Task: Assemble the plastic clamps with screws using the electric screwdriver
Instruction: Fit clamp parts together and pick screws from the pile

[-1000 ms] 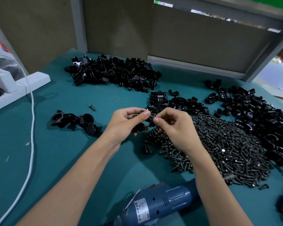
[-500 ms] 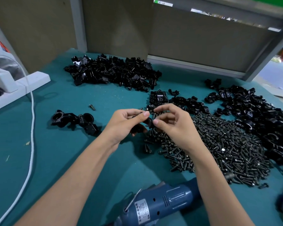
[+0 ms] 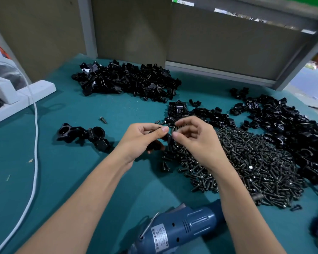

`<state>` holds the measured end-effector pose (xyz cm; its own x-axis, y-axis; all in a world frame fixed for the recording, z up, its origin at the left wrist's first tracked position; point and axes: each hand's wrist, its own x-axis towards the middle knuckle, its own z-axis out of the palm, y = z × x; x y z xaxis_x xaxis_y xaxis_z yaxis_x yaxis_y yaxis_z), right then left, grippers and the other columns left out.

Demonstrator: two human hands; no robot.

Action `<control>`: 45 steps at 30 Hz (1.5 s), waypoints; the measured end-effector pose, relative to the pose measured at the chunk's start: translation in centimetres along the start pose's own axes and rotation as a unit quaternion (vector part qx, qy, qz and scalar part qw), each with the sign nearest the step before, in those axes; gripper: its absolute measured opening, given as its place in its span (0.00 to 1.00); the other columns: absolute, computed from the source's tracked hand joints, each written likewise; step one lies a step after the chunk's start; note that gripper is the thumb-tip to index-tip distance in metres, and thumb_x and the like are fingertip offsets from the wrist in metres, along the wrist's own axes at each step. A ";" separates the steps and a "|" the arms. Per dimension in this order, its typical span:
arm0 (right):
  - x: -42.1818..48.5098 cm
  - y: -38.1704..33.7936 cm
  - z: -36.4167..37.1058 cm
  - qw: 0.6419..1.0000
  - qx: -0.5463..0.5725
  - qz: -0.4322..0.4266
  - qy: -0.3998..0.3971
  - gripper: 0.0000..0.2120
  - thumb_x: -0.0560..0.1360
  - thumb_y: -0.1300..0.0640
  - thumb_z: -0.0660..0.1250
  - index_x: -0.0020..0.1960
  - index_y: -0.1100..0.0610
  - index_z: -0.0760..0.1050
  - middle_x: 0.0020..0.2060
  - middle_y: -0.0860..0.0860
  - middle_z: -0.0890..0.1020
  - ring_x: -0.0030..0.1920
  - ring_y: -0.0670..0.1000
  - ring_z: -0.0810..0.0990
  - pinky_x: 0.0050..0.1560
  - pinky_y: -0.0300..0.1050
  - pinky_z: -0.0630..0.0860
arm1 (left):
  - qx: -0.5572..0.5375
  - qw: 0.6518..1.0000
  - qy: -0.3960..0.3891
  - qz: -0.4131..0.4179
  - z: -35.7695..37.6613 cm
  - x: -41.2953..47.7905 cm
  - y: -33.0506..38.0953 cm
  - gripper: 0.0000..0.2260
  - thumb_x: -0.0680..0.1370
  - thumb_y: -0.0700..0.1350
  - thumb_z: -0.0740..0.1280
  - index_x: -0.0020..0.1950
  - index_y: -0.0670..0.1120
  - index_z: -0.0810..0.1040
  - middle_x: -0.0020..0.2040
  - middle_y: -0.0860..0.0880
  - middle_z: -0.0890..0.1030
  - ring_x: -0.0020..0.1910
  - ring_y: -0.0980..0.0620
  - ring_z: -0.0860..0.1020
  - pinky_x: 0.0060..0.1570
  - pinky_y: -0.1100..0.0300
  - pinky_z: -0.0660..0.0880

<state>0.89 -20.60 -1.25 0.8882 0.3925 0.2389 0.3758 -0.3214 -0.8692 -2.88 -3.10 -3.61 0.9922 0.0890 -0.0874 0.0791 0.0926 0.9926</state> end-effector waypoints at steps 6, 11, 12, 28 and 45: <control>-0.1 -0.2 0.0 1.000 0.015 -0.014 0.009 0.14 0.72 0.63 0.74 0.56 0.53 0.78 0.45 0.49 0.83 0.47 0.45 0.83 0.50 0.39 0.80 | 0.008 1.000 -0.005 0.002 0.1 0.0 0.0 0.16 0.66 0.56 0.74 0.48 0.49 0.85 0.41 0.48 0.87 0.34 0.52 0.83 0.26 0.66 0.67; -0.1 -0.2 -0.1 0.999 0.033 -0.022 -0.019 0.19 0.72 0.74 0.67 0.56 0.55 0.79 0.50 0.50 0.83 0.53 0.46 0.82 0.56 0.41 0.79 | 0.007 1.000 -0.006 0.001 0.0 0.0 0.0 0.16 0.66 0.56 0.74 0.48 0.48 0.85 0.42 0.48 0.87 0.33 0.52 0.84 0.26 0.66 0.67; -0.1 -0.2 -0.2 0.999 0.029 -0.023 -0.011 0.18 0.73 0.71 0.68 0.57 0.54 0.79 0.49 0.50 0.83 0.52 0.46 0.82 0.54 0.40 0.79 | 0.008 1.000 -0.006 0.000 0.0 0.0 0.0 0.16 0.66 0.56 0.74 0.48 0.49 0.85 0.42 0.49 0.87 0.34 0.52 0.84 0.26 0.65 0.67; 0.0 0.2 0.1 1.000 -0.010 0.009 -0.012 0.11 0.72 0.62 0.74 0.54 0.54 0.81 0.44 0.50 0.84 0.45 0.47 0.83 0.48 0.39 0.80 | 0.028 0.999 -0.016 -0.010 0.1 -0.1 -0.1 0.12 0.67 0.57 0.74 0.44 0.51 0.85 0.41 0.50 0.86 0.35 0.53 0.83 0.25 0.66 0.67; -0.2 -0.2 0.0 0.999 -0.003 -0.007 -0.046 0.17 0.73 0.74 0.66 0.53 0.54 0.78 0.43 0.49 0.83 0.48 0.44 0.82 0.52 0.41 0.79 | 0.010 0.999 -0.032 -0.011 0.0 0.1 0.0 0.16 0.68 0.59 0.71 0.44 0.48 0.85 0.40 0.49 0.86 0.32 0.51 0.83 0.23 0.66 0.65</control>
<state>0.65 -20.62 -1.13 0.8547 0.4751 0.2092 0.3892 -0.3198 -0.8639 -2.79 -3.10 -3.57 0.9943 0.0235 -0.1037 0.1017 0.0742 0.9920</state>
